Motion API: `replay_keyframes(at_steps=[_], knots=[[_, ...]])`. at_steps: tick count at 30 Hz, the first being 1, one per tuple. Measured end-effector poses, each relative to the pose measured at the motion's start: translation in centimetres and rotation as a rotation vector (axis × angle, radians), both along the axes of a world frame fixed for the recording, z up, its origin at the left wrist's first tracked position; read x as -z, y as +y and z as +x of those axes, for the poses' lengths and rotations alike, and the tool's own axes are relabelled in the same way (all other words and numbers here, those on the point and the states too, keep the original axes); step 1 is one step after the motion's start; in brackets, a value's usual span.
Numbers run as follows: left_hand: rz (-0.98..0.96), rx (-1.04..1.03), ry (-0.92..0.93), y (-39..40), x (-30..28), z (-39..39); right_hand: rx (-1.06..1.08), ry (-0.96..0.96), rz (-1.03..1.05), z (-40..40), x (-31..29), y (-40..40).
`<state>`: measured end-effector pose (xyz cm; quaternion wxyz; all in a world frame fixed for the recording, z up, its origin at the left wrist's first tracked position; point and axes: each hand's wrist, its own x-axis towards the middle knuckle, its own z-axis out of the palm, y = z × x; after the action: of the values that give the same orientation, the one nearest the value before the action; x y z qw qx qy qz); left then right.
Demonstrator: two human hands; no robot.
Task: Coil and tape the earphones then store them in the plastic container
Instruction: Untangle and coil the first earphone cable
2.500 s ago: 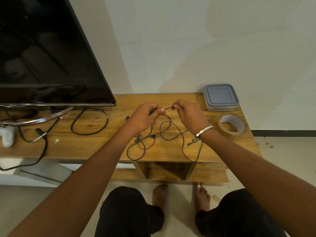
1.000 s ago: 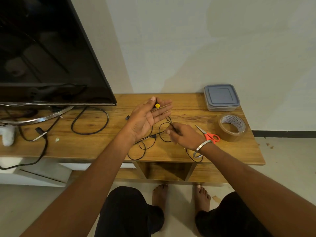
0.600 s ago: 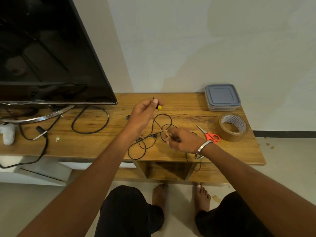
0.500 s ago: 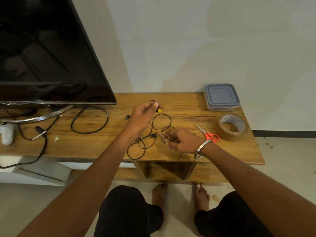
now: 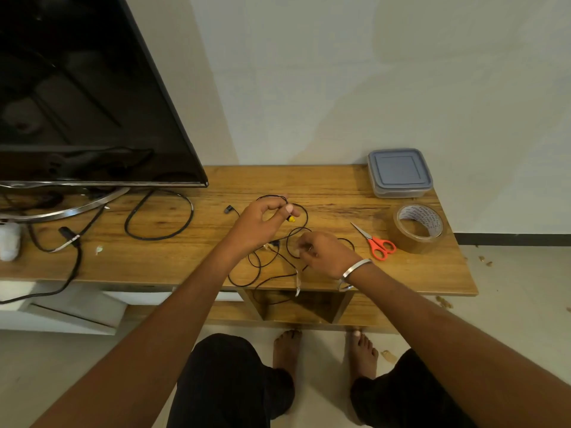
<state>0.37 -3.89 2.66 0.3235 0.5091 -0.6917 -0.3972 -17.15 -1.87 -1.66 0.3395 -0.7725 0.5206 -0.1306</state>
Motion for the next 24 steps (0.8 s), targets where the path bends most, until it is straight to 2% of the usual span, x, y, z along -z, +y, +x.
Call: replay_keyframes(at_steps=[3, 9, 12, 15, 20, 24], knots=[[0.004, 0.001, -0.004, -0.1, 0.1, -0.1, -0.001, 0.034, -0.030, 2.1, 1.6, 0.6], [0.005, 0.001, 0.016, -0.2, -0.3, -0.4, 0.183, 0.061, -0.131, 5.1, 3.3, 0.5], [-0.022, 0.005, 0.017, -0.2, -0.5, 0.0, 0.170, 0.080, -0.173, 5.2, 3.5, 0.6], [-0.035, -0.036, -0.012, -0.6, -0.4, 0.6, 0.098, -0.054, -0.194, 4.2, 2.8, 0.7], [-0.031, -0.053, -0.069, -0.5, -0.1, 1.4, 0.121, -0.352, -0.031, 1.8, 0.4, 1.2], [-0.026, -0.006, -0.115, 0.3, -0.6, 1.3, 0.115, -0.316, -0.102, 0.5, -1.4, 0.7]])
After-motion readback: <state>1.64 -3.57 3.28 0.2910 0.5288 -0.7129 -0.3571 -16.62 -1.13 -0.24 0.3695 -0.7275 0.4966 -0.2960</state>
